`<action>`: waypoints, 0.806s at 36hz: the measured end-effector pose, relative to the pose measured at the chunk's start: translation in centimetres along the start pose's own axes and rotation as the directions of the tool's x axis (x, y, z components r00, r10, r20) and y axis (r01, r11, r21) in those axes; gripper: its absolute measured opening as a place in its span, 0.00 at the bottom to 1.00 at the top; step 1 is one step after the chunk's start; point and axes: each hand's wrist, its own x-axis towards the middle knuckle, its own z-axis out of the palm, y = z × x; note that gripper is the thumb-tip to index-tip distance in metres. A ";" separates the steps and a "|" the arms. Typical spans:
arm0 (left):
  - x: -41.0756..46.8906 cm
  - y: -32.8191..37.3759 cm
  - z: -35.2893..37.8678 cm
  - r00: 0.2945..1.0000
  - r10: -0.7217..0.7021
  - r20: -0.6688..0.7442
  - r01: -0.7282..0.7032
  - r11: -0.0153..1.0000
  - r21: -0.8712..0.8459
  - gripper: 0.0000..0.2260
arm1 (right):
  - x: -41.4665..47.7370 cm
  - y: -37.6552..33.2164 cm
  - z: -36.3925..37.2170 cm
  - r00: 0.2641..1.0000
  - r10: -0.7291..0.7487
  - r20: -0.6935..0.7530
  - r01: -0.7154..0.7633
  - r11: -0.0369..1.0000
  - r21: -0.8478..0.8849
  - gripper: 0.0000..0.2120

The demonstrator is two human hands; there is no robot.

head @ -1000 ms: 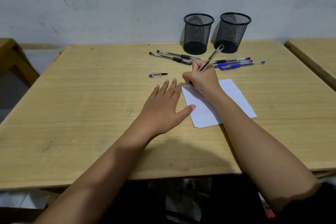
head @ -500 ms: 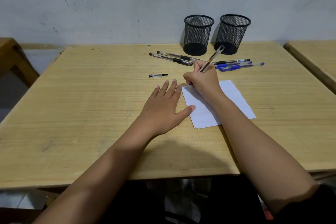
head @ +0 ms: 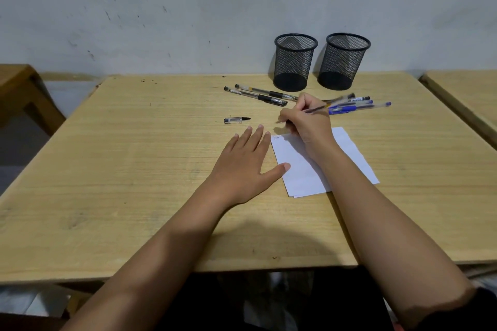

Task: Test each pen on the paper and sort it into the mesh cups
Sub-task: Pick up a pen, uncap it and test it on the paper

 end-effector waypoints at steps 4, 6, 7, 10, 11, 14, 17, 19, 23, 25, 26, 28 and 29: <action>0.1 -0.2 0.1 0.999 0.011 -0.043 -0.013 0.999 -0.037 0.34 | 0.0 -0.4 -0.6 0.999 -0.028 0.035 0.021 0.984 0.176 0.10; 0.0 -0.3 0.0 0.998 0.021 -0.055 -0.023 0.999 -0.047 0.34 | 0.1 -0.4 -0.7 0.999 -0.029 0.045 0.017 0.969 0.244 0.05; 0.0 -0.3 -0.1 0.998 0.021 -0.057 -0.025 0.998 -0.058 0.34 | 0.1 -0.3 -0.8 0.998 -0.030 0.059 0.013 0.963 0.270 0.04; 0.0 -0.2 -0.6 0.998 0.003 -0.059 -0.012 0.988 -0.152 0.34 | -0.1 -0.4 -1.0 0.995 -0.018 0.095 -0.009 0.963 0.268 0.08; 0.1 -0.2 -0.8 0.998 -0.006 -0.067 -0.009 0.977 -0.213 0.33 | -0.1 -0.5 -1.1 0.995 -0.014 0.099 -0.014 0.961 0.276 0.09; 0.4 -0.6 -1.5 0.990 -0.039 -0.136 -0.015 0.926 -0.378 0.32 | -0.4 -1.1 -1.1 0.994 -0.023 0.109 -0.011 0.953 0.303 0.08; 1.5 -1.9 -2.4 0.958 -0.084 -0.276 -0.011 0.945 -0.327 0.28 | -0.3 -1.9 -1.3 0.996 -0.019 0.088 -0.011 0.945 0.328 0.08; 2.6 -3.1 -3.0 0.943 -0.125 -0.309 0.044 0.965 -0.257 0.25 | -0.1 -2.4 -1.5 0.996 -0.027 0.089 -0.004 0.946 0.324 0.07; 4.5 -5.4 -3.0 0.951 -0.179 -0.251 0.138 0.975 -0.173 0.18 | 0.3 -3.2 -2.0 0.992 -0.034 0.120 -0.003 0.957 0.291 0.07; 5.0 -5.8 -2.8 0.950 -0.172 -0.262 0.123 0.974 -0.192 0.15 | 0.6 -3.5 -2.2 0.990 -0.046 0.130 0.009 0.962 0.273 0.06; 5.1 -5.9 -2.8 0.943 -0.174 -0.284 0.112 0.969 -0.221 0.14 | 0.7 -3.7 -2.3 0.990 -0.051 0.132 0.015 0.965 0.263 0.06; 5.2 -5.9 -2.9 0.924 -0.186 -0.333 0.086 0.952 -0.293 0.12 | 0.9 -3.8 -2.4 0.990 -0.056 0.132 0.022 0.969 0.246 0.05; 5.2 -5.8 -3.0 0.917 -0.191 -0.349 0.073 0.942 -0.326 0.11 | 0.9 -3.8 -2.4 0.990 -0.055 0.130 0.023 0.971 0.237 0.05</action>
